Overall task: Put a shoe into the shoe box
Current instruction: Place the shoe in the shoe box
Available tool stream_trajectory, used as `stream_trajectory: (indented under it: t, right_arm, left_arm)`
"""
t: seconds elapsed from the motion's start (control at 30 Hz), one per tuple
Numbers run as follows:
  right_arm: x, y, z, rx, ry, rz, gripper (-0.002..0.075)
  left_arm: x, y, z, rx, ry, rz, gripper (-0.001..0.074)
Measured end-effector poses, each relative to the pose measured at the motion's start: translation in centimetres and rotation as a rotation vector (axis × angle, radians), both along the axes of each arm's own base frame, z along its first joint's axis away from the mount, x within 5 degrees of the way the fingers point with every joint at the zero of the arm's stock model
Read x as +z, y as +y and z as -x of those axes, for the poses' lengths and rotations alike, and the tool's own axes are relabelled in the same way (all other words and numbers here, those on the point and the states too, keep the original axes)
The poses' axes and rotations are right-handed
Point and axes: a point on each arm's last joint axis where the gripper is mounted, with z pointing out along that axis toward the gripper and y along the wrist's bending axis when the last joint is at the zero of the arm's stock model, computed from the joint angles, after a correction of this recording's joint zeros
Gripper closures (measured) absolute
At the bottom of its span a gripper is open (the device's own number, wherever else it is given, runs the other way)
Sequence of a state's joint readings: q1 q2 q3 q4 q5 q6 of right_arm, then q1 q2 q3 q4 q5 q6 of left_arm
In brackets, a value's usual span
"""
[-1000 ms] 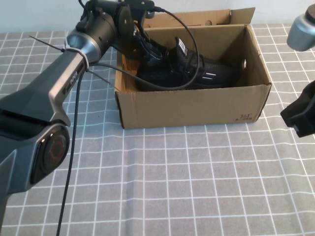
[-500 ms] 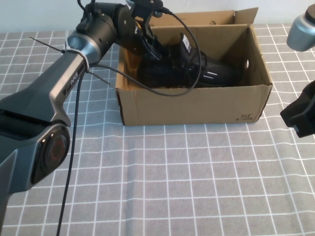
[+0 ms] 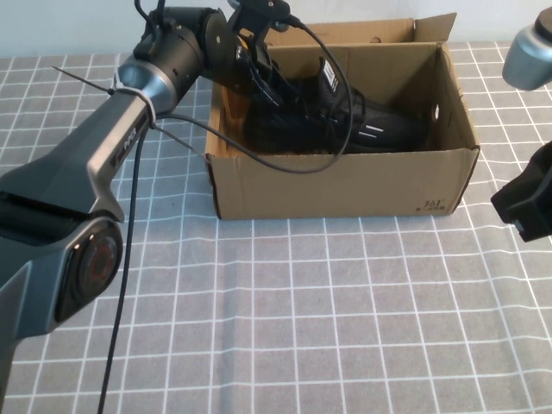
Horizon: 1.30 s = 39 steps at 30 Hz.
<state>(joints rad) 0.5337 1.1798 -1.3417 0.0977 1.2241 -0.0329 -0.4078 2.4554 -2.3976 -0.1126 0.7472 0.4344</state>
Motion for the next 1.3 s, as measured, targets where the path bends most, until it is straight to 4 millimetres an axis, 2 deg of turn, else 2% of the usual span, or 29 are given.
stream_trajectory:
  t: [0.1,0.23,0.3,0.4,0.53,0.6,0.67,0.73,0.8,0.9,1.13,1.3]
  right_arm:
    - [0.0,0.0,0.0,0.001,0.002,-0.003,0.0729]
    - [0.0,0.0,0.0,0.001,0.001,-0.002,0.0729]
    - [0.0,0.0,0.0,0.001,0.002,-0.003,0.0729]
    - [0.0,0.0,0.0,0.001,0.002,-0.003,0.0729]
    - [0.0,0.0,0.0,0.001,0.002,-0.003,0.0729]
    - [0.1,0.0,0.1,0.003,-0.004,-0.005,0.0729]
    - [0.5,-0.3,0.5,0.002,-0.023,-0.015,0.0729]
    - [1.0,-0.7,1.2,0.002,-0.045,-0.028,0.0729]
    - [1.7,-1.2,2.1,-0.004,-0.075,-0.05,0.0729]
    - [2.8,-2.4,4.0,-0.023,-0.098,-0.081,0.0729]
    - [4.2,-5.6,9.3,-0.07,-0.195,-0.176,0.0738]
    - [2.9,-8.3,13.6,-0.081,-0.264,-0.213,0.0741]
  left_arm:
    - [0.0,0.0,0.0,-0.001,0.008,0.001,0.0626]
    - [0.0,0.0,0.1,0.01,0.017,0.016,0.043]
    - [0.6,0.0,0.3,0.029,0.022,0.039,0.0332]
    - [2.5,0.3,0.8,0.047,0.019,0.06,0.0276]
    - [5.9,0.9,2.3,0.058,0.033,0.069,0.0258]
    - [7.7,1.4,3.4,0.088,0.065,0.093,0.0272]
    - [9.2,1.8,4.4,0.109,0.101,0.103,0.0326]
    - [10.7,2.3,5.5,0.116,0.124,0.095,0.0428]
    - [12.2,2.9,6.8,0.116,0.147,0.069,0.0592]
    - [14.4,3.8,8.5,0.117,0.161,0.044,0.0694]
    - [21.1,5.7,13.3,0.097,0.079,0.103,0.0732]
    - [25.8,7.3,17.3,0.086,-0.017,0.163,0.0734]
